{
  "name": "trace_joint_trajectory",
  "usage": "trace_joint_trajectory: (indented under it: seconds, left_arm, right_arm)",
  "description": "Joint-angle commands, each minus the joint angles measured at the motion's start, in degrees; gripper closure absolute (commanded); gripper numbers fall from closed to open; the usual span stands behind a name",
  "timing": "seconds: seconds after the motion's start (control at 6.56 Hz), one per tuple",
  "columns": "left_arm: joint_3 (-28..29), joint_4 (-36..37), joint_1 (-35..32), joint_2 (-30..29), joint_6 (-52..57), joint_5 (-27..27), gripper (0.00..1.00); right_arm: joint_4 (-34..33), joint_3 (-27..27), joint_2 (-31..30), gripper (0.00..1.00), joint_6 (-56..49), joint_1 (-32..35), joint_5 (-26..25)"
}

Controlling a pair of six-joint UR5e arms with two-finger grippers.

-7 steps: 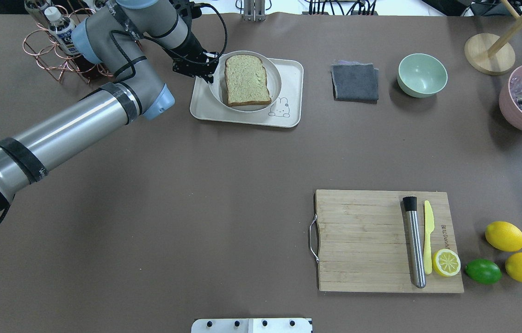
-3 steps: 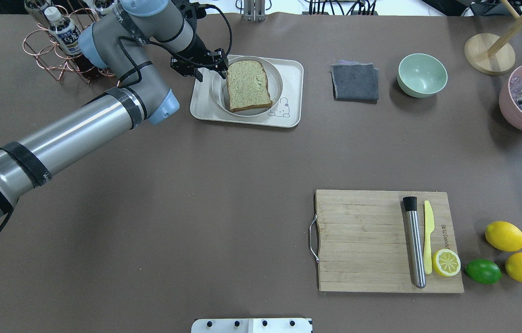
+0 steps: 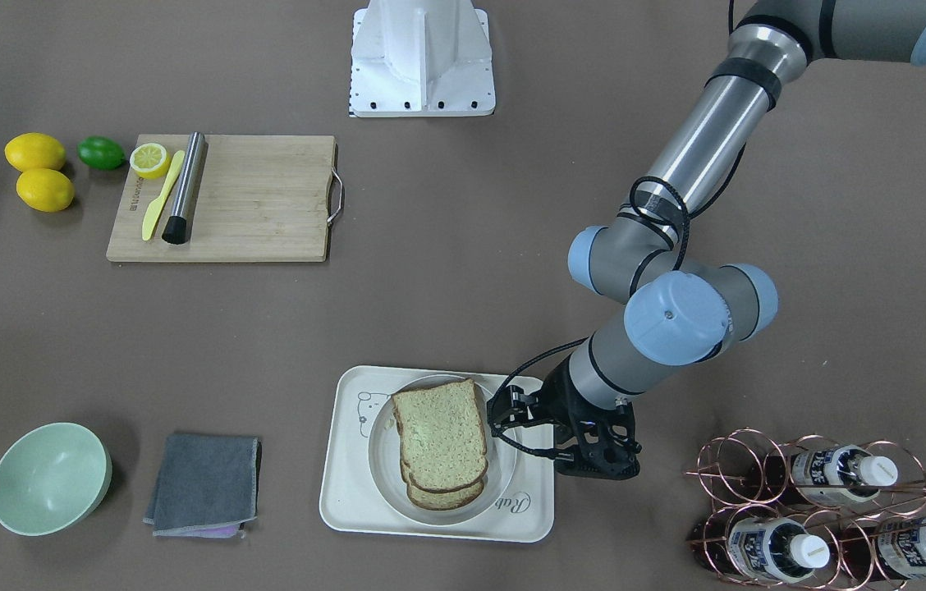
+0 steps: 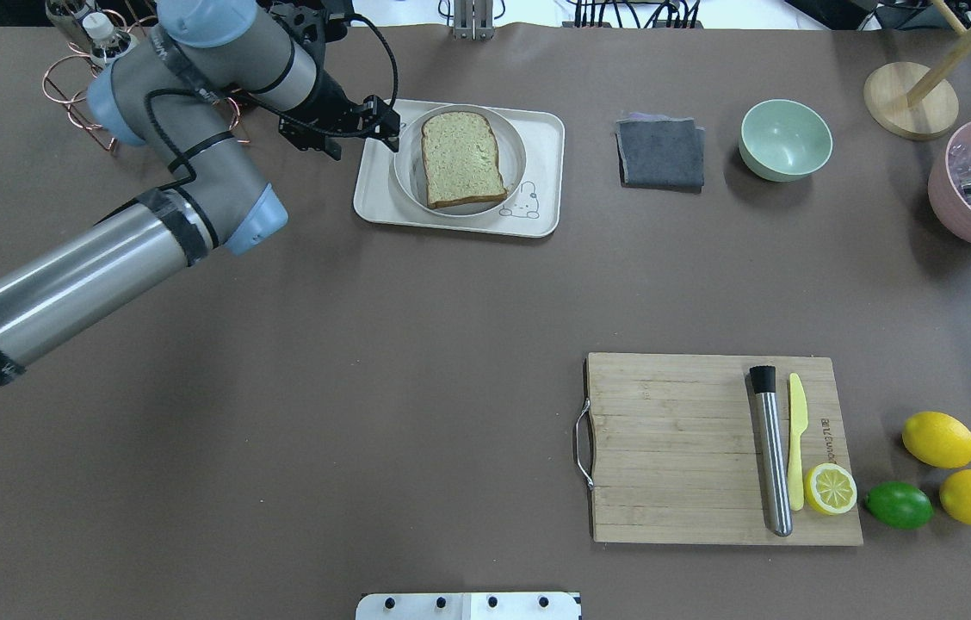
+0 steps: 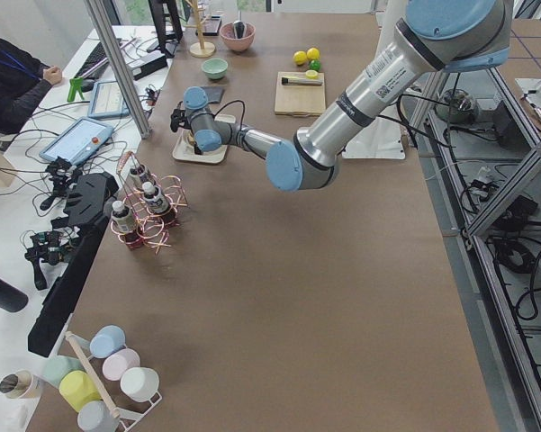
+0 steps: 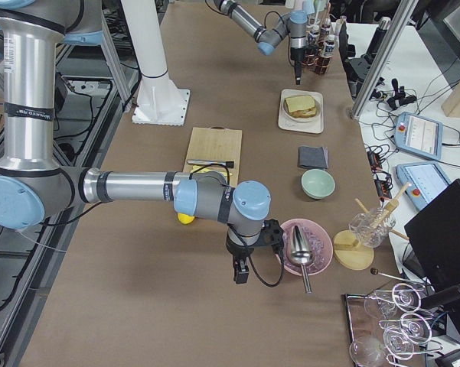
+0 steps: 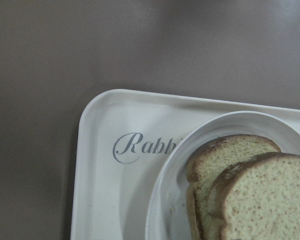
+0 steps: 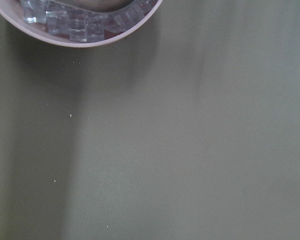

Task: Make sandwich and place on tray
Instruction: 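Release the plate and pull the left gripper back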

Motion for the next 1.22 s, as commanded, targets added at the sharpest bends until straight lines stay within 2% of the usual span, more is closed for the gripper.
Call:
trace_joint_trajectory:
  seconds: [0.0, 0.31, 0.46, 0.76, 0.92, 1.07]
  left_arm:
    - [-23.1, 11.2, -0.2, 14.2, 0.3, -0.5, 0.01]
    - [-37.8, 11.5, -0.9, 28.5, 1.4, -2.3, 0.01]
    - [-40.6, 11.5, -4.5, 33.4, 5.8, -4.7, 0.01]
    - [-43.9, 11.5, -15.2, 45.3, 23.8, -11.7, 0.01]
    - [-43.2, 11.7, -20.4, 47.9, 32.6, -14.8, 0.01]
    - [-43.3, 15.8, -24.0, 49.2, 40.2, -15.0, 0.01]
  right_arm:
    - [0.0, 0.5, 0.1, 0.00, 0.1, 0.0, 0.5]
    - [0.0, 0.7, 0.1, 0.00, 0.0, 0.0, 0.5]
    - [0.1, 0.7, 0.1, 0.00, 0.0, 0.0, 0.5]
    - [0.0, 0.6, -0.2, 0.00, 0.0, 0.0, 0.5]
    - [0.0, 0.6, -0.3, 0.00, 0.0, 0.0, 0.5]
    - [0.0, 0.4, -0.2, 0.00, 0.0, 0.0, 0.4]
